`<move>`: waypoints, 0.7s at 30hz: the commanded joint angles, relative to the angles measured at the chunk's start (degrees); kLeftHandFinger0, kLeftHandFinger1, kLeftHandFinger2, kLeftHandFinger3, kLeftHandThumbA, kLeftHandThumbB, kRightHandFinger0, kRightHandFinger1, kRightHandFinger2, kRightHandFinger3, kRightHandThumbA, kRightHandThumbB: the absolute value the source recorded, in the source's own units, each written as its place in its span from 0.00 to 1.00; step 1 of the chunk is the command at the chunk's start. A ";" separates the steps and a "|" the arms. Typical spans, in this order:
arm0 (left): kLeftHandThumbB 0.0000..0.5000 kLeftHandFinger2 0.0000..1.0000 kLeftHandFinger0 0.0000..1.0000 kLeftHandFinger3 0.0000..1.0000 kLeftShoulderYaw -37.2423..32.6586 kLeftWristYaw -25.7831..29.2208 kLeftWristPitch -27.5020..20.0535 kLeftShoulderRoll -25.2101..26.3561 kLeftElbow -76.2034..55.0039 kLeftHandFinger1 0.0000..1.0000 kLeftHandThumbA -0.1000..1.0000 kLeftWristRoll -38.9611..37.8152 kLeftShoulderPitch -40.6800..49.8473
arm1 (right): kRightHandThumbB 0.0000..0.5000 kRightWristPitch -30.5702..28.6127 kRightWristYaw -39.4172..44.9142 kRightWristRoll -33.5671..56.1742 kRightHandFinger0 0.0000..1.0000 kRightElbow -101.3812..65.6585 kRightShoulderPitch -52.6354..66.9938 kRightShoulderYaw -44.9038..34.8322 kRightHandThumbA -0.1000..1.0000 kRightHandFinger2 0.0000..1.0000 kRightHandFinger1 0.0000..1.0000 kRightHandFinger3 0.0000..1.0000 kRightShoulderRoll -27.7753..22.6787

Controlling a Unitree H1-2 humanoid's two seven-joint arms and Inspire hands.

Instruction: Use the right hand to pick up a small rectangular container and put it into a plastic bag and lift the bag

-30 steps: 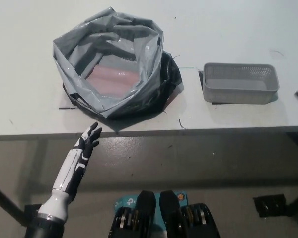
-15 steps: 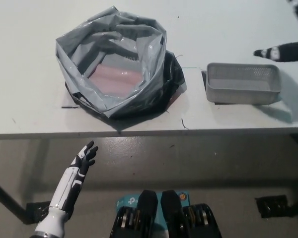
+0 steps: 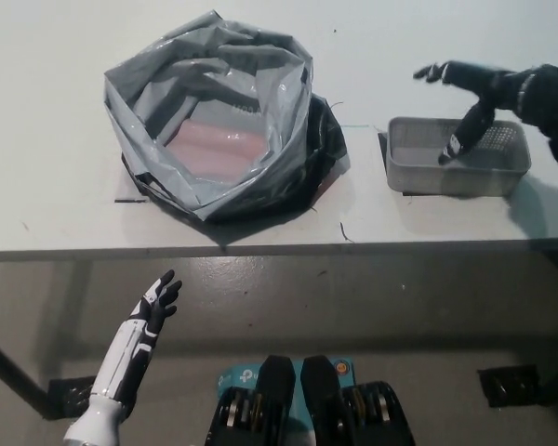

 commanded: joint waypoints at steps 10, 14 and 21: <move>0.46 1.00 1.00 1.00 -0.01 -2.43 -1.13 1.52 -5.19 1.00 1.00 -0.79 -0.17 | 1.00 -2.69 12.26 -8.50 1.00 16.58 -15.29 8.70 1.00 1.00 1.00 1.00 3.87; 0.41 1.00 1.00 1.00 -0.31 -2.58 -2.05 1.81 -5.02 1.00 0.98 -0.07 -0.35 | 0.98 -4.73 13.45 -8.98 1.00 18.29 -15.36 8.81 1.00 1.00 1.00 1.00 4.09; 0.40 1.00 1.00 1.00 -0.39 -2.76 -2.74 2.00 -4.77 1.00 0.96 -0.05 -0.74 | 0.96 -5.08 14.41 -8.86 1.00 19.32 -15.13 7.44 1.00 1.00 1.00 1.00 4.02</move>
